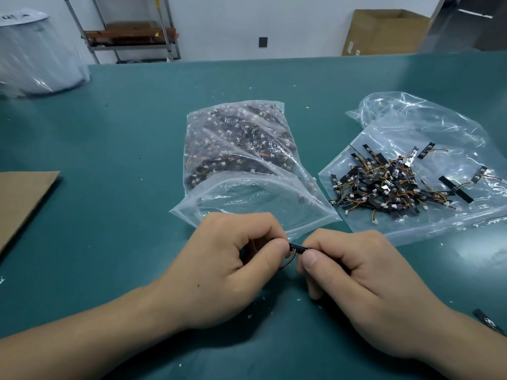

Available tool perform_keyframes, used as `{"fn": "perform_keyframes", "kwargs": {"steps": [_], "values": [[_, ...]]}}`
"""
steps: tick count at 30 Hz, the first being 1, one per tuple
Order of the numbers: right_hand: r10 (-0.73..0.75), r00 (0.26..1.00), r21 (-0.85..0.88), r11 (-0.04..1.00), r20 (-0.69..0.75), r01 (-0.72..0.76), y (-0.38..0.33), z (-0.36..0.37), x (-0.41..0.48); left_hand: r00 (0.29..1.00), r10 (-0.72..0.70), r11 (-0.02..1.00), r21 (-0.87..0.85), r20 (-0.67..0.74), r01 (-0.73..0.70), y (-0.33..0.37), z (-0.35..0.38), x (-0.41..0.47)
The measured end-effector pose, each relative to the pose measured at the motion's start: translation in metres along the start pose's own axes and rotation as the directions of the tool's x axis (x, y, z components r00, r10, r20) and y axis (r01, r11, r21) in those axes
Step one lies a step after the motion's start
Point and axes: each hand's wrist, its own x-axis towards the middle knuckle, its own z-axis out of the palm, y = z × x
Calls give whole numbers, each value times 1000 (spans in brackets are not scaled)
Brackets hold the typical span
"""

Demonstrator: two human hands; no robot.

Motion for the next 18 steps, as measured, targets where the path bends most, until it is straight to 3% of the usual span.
{"fn": "perform_keyframes", "kwargs": {"steps": [18], "values": [[23,1000,-4,1000,21,-23,2,0,-1,999,25,999,27,48,-27,0,1,-1]]}}
